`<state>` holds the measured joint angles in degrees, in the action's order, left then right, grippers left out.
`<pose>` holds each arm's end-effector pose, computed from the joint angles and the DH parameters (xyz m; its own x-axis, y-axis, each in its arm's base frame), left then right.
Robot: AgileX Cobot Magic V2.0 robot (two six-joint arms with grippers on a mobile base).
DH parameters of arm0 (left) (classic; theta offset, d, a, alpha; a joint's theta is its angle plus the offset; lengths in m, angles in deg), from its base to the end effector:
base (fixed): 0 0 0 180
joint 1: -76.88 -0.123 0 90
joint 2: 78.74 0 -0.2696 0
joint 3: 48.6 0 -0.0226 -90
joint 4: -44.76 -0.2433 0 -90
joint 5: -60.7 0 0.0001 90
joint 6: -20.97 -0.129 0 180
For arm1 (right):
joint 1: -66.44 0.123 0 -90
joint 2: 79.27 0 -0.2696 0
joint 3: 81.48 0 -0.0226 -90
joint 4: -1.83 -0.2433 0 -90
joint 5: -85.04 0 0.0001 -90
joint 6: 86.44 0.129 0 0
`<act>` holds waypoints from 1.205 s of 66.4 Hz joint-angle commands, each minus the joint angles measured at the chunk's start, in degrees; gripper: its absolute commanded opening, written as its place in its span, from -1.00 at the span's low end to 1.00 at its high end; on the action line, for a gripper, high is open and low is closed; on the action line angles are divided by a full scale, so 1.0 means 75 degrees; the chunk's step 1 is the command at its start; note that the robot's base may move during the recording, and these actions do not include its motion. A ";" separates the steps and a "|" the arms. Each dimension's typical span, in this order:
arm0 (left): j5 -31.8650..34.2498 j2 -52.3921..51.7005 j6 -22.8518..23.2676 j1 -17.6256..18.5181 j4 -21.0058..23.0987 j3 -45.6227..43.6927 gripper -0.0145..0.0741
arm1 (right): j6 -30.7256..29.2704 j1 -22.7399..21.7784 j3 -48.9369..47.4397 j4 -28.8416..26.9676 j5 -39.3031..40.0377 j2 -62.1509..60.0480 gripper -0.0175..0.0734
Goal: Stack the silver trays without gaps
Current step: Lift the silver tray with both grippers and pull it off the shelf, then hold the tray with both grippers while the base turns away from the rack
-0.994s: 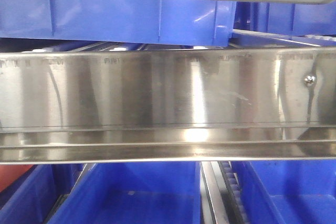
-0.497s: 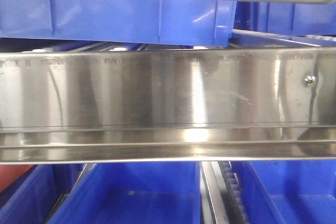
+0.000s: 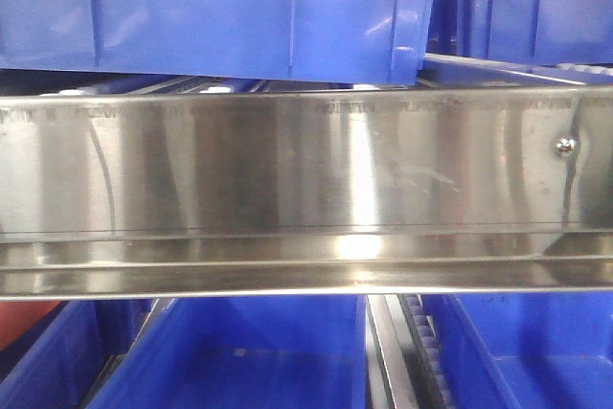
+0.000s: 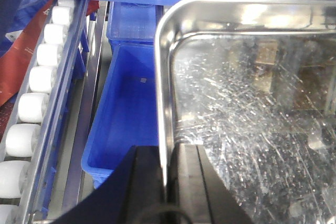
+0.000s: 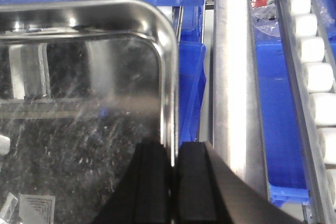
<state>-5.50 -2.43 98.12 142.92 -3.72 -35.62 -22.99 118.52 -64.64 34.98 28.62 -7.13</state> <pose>0.1751 -0.1762 0.3329 -0.6078 -0.0582 -0.7919 0.0422 0.9935 -0.1053 0.1896 0.1477 0.3178 -0.7054 0.0933 -0.7027 -0.0526 0.9817 0.1831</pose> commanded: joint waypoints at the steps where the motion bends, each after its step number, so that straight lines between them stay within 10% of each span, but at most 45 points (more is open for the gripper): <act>1: 0.0157 -0.0035 -0.0005 -0.0018 -0.0133 -0.0016 -0.70 | -0.0049 -0.0010 -0.0014 0.0192 0.0398 -0.0100 -0.65; 80: 0.0169 -0.0035 -0.0005 -0.0018 -0.1175 -0.0016 -0.70 | -0.0049 -0.0010 -0.0014 0.0192 0.0414 -0.0069 -0.65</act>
<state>-5.20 -2.43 98.12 142.92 -9.51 -35.62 -22.99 118.52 -64.64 35.12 29.52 -7.13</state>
